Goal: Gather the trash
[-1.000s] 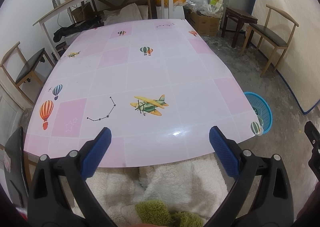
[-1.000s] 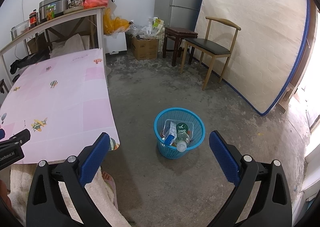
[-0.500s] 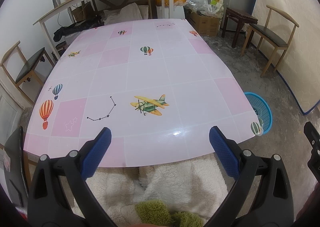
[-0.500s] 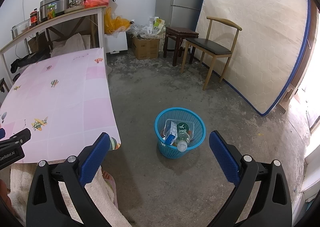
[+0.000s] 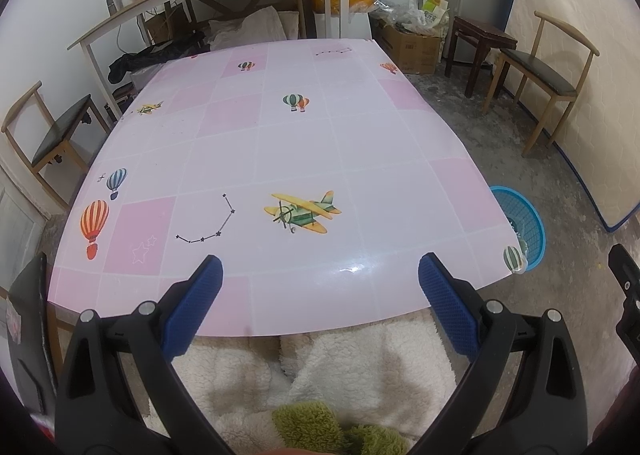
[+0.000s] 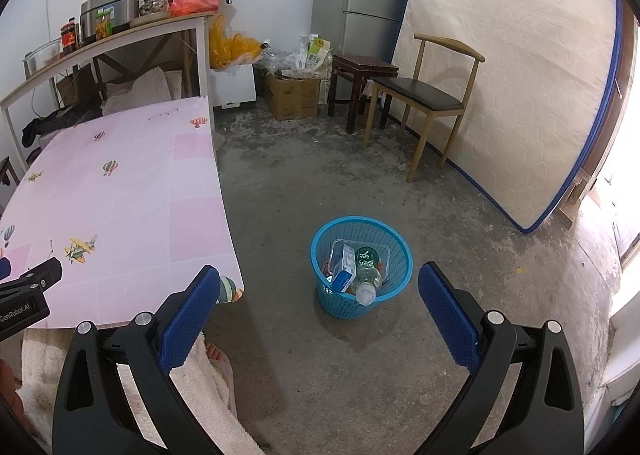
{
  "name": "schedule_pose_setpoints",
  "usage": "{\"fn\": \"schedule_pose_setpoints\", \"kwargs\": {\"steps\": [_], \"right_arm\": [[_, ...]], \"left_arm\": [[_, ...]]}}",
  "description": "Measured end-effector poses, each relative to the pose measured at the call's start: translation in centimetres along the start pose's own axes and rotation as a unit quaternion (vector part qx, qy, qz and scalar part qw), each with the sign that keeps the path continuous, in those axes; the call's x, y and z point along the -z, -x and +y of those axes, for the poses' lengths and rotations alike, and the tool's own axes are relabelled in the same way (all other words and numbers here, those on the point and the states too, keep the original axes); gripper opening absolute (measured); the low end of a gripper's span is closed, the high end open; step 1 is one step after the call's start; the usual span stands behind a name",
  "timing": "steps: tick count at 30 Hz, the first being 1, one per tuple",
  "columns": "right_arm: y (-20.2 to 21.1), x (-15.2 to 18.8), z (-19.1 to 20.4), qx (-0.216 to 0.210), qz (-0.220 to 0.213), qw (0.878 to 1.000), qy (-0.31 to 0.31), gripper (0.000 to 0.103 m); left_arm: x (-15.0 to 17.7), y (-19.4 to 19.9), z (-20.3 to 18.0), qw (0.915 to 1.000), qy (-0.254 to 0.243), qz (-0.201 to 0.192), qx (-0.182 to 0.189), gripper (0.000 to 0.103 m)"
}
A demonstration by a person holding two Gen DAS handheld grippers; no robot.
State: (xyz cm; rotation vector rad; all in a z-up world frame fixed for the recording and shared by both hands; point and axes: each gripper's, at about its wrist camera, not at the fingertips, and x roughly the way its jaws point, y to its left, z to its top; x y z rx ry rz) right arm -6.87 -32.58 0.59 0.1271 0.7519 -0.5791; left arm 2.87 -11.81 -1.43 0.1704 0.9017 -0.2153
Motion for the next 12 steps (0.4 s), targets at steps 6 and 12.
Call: {"fn": "schedule_pose_setpoints", "kwargs": {"steps": [6,12], "right_arm": [[-0.07,-0.01,0.15,-0.001,0.000,1.000,0.000,0.097],[-0.15,-0.06,0.12,-0.002,0.000,1.000,0.001,0.096]], "left_arm": [[0.02,-0.04,0.03,1.0000,0.000,0.001,0.001,0.094],[-0.01,0.06,0.18,1.0000,0.001,-0.001,0.000,0.094]]}}
